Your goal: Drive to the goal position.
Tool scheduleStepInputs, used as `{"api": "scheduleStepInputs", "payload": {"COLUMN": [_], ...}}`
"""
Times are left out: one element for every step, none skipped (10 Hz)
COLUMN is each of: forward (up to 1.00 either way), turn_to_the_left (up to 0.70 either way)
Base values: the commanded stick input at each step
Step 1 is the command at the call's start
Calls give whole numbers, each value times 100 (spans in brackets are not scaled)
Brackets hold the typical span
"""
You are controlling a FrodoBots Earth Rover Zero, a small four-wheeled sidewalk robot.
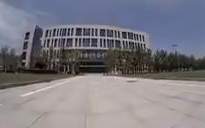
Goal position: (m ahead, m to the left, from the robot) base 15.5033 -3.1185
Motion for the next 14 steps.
{"api": "scheduleStepInputs", "payload": {"forward": [50,50,50,50,50,50,50,50,50,50,50,50,50,50], "turn_to_the_left": [1,1,1,1,1,1,1,1,1,1,1,1,1,1]}}
